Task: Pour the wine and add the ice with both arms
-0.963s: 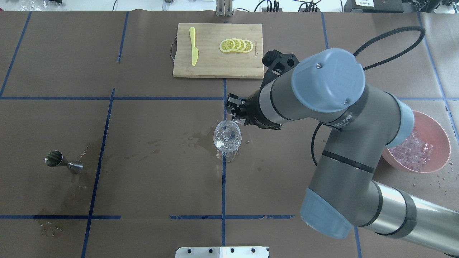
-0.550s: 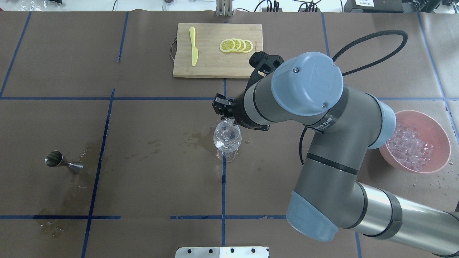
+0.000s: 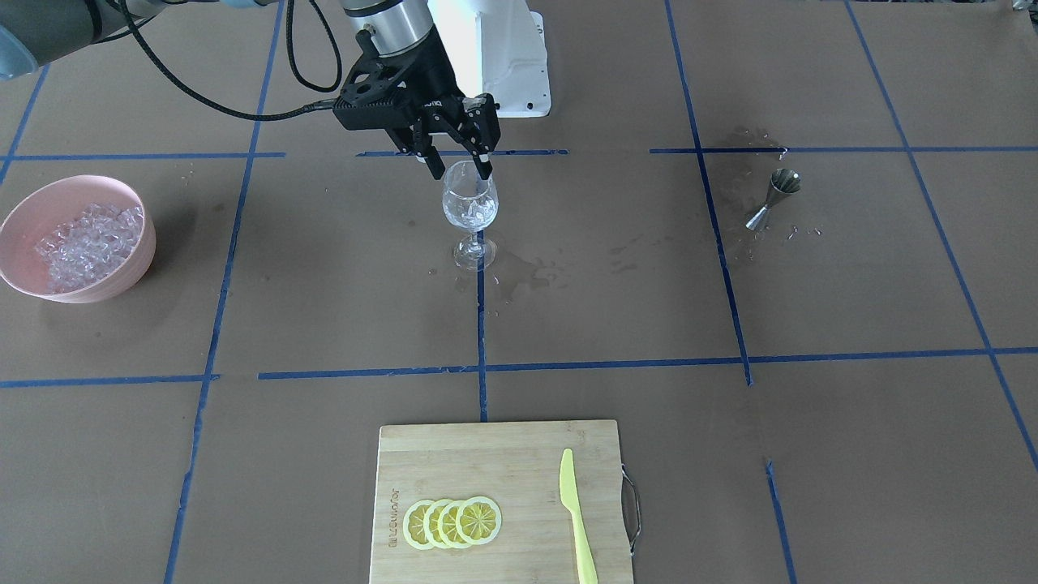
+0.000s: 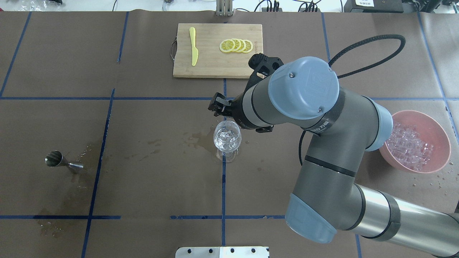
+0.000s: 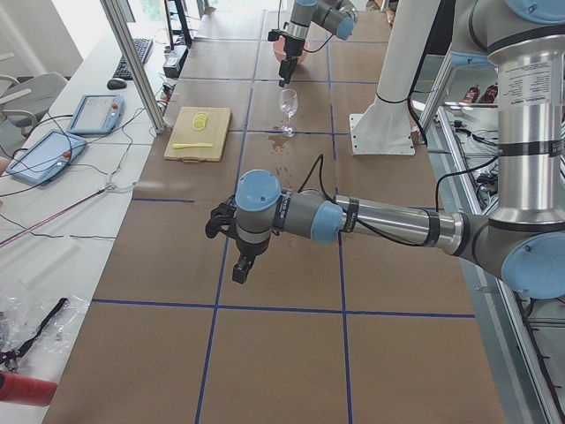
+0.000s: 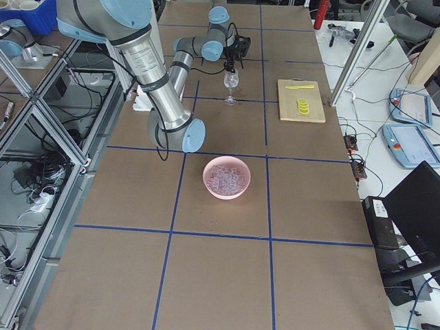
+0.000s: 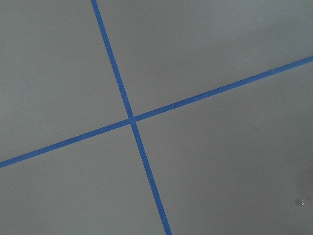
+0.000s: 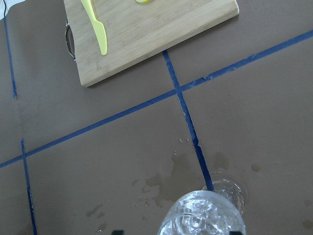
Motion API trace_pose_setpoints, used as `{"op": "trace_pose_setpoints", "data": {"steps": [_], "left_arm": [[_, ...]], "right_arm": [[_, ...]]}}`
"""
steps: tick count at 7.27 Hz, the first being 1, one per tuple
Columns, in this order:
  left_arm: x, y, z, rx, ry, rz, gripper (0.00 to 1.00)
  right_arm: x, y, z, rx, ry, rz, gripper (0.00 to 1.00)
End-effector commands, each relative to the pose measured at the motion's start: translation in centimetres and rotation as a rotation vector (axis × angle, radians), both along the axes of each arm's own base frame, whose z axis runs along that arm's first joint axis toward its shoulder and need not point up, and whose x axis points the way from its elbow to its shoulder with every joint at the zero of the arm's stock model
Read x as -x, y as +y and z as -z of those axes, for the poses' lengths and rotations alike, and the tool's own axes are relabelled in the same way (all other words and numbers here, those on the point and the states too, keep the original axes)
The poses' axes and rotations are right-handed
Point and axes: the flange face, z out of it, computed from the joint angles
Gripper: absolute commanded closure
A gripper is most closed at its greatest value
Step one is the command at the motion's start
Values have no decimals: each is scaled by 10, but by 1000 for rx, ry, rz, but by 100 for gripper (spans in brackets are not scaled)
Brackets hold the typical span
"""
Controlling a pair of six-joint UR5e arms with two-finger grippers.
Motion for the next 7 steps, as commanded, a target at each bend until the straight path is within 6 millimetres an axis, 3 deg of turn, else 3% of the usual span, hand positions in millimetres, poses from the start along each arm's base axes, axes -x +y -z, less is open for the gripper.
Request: {"op": "trace_pose_setpoints", "data": {"steps": [1, 3, 5, 7], "left_arm": [[-1, 0, 0, 0, 1, 0, 0], [-1, -1, 4, -7, 3, 8, 0], [-2, -2, 5, -18, 5, 3, 0], [-6, -3, 5, -42, 5, -9, 0]], "right_arm": [[-21, 0, -11, 3, -2, 0, 0], [-89, -27, -71, 10, 50, 62, 0], [-161, -65, -147, -72, 173, 124, 0], [-218, -89, -209, -146, 320, 201, 0]]}}
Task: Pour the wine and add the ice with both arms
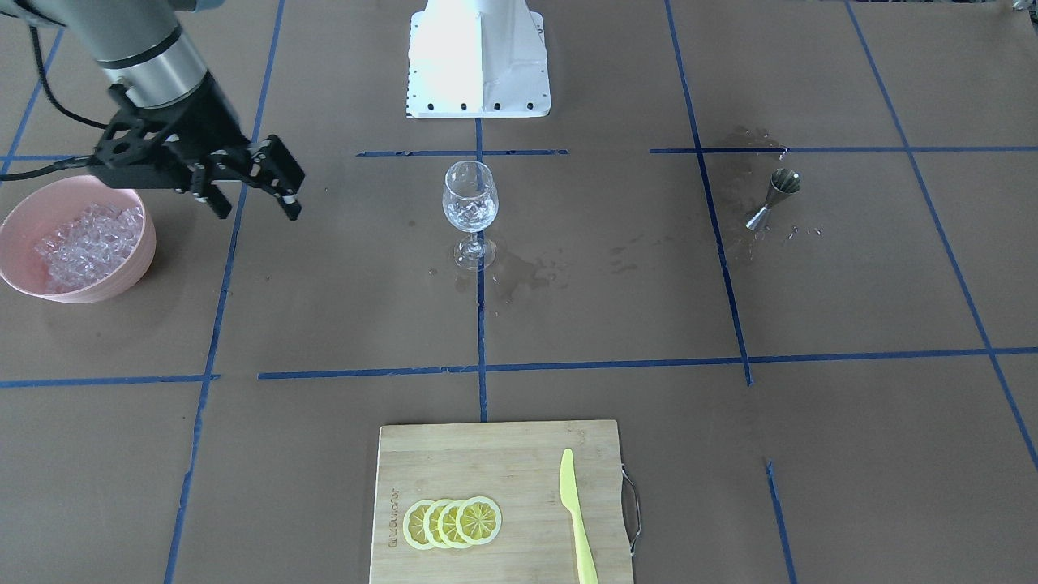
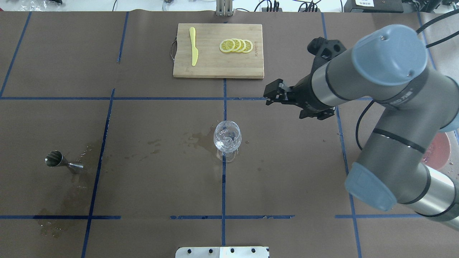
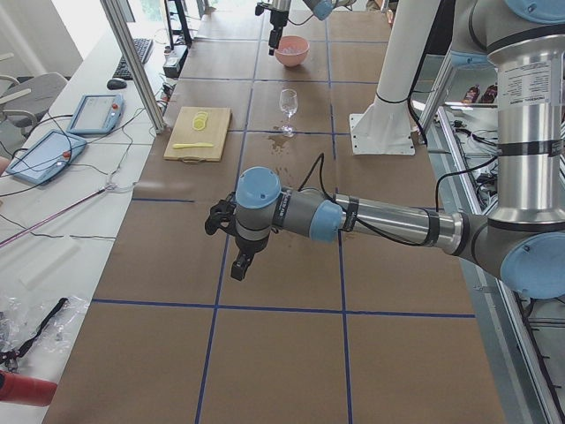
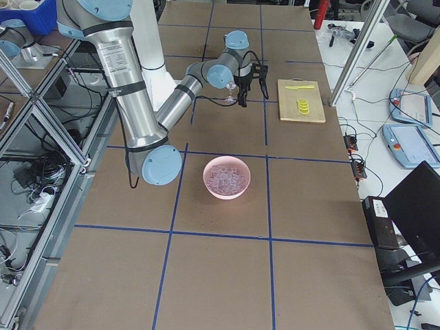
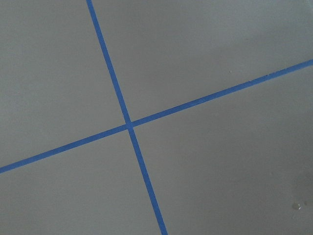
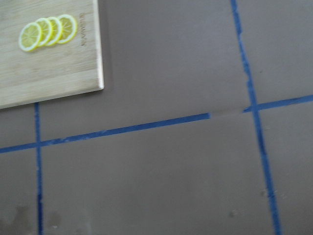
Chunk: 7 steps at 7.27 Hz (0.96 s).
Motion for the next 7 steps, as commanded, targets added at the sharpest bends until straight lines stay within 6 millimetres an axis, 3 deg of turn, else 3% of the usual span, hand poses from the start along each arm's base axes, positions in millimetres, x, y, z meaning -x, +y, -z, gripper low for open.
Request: {"op": "trace_pose_setpoints", "data": {"steps": [1, 2, 4, 5, 7], "left_arm": [[-5, -1, -1, -17, -1, -13, 0], [-6, 10, -9, -1, 0, -17, 0], [-6, 12, -12, 2, -2, -20, 0], [-6, 12, -12, -19, -8, -42, 0], [-7, 12, -10, -87, -18, -86, 0]], "right_arm": [[-68, -18, -65, -60, 165, 96, 0], [-101, -21, -90, -87, 203, 160, 0], [-188, -28, -161, -134, 208, 286, 0], [-222, -25, -189, -146, 188, 315, 0], [-260, -18, -243, -150, 171, 375, 0]]}}
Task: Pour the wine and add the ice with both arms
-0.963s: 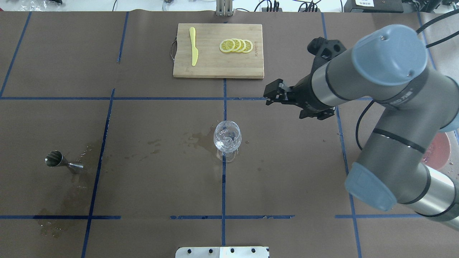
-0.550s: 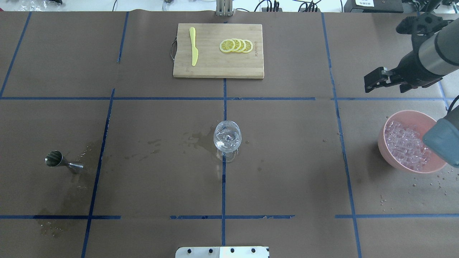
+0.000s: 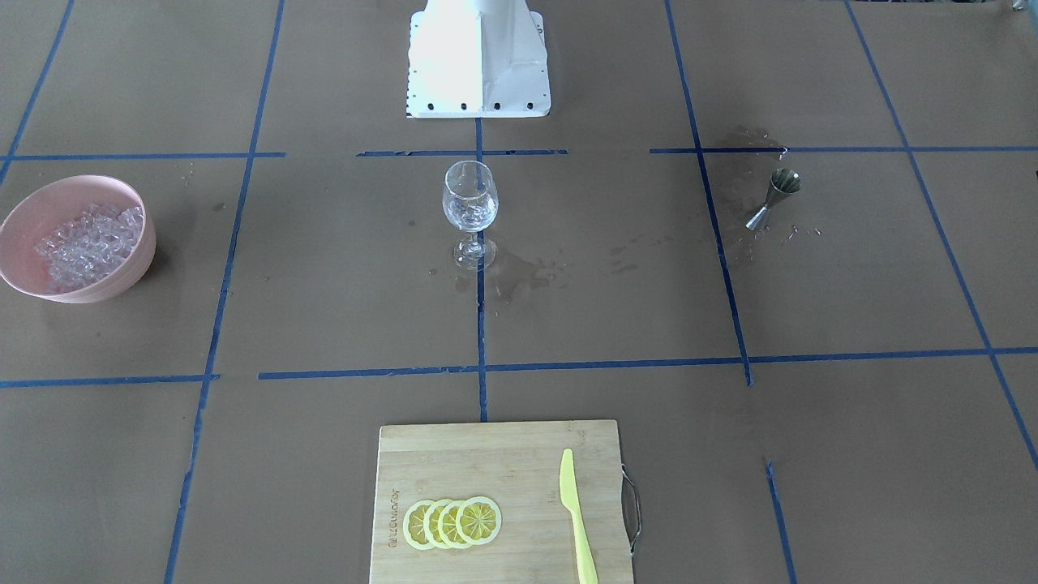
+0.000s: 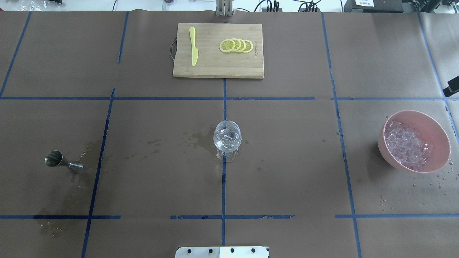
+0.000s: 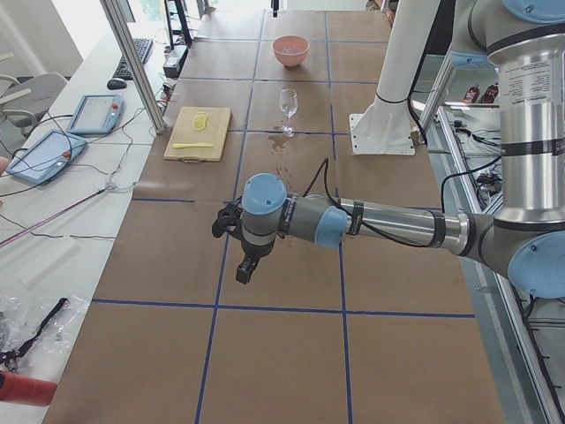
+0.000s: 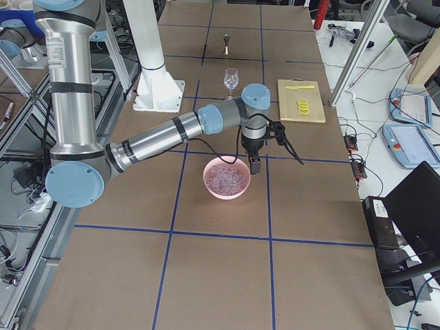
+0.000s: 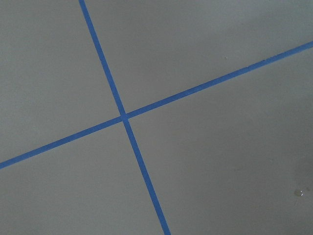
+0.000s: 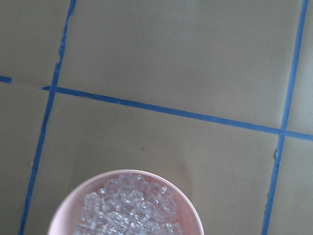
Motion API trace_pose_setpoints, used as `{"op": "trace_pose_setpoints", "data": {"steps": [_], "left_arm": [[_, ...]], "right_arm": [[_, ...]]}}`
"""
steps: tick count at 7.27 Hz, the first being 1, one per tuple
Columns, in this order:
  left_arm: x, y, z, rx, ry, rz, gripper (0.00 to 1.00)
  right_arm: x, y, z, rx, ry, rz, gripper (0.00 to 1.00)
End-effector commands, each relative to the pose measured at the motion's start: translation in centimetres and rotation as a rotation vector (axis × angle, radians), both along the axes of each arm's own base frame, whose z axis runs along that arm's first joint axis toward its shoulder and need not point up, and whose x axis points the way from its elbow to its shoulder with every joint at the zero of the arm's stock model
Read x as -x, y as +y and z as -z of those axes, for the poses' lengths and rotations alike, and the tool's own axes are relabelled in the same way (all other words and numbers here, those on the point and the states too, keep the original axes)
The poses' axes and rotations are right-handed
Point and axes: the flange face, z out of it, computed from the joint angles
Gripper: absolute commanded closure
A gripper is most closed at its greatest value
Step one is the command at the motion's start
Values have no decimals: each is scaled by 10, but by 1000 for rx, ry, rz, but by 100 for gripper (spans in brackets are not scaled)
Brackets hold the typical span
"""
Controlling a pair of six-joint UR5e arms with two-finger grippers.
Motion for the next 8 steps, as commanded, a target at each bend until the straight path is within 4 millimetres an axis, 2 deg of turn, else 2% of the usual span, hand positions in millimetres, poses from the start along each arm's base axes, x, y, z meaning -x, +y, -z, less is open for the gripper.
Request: {"op": "trace_pose_setpoints", "data": {"steps": [1, 3, 5, 6, 7, 8], "left_arm": [[0, 5, -4, -62, -6, -22, 0], [1, 5, 3, -96, -5, -21, 0], [1, -12, 11, -115, -14, -15, 0], [0, -19, 20, -132, -13, -16, 0], [2, -17, 31, -153, -13, -12, 0], [2, -19, 24, -137, -13, -11, 0]], "right_arm": [[-38, 0, -60, 5, -31, 66, 0], [-46, -3, -57, 3, -91, 60, 0], [-48, -10, -58, 2, -87, 53, 0], [-48, -12, -60, 10, -90, 53, 0], [-49, -11, -72, 39, -82, 50, 0], [-58, -10, -62, 22, -91, 33, 0]]}}
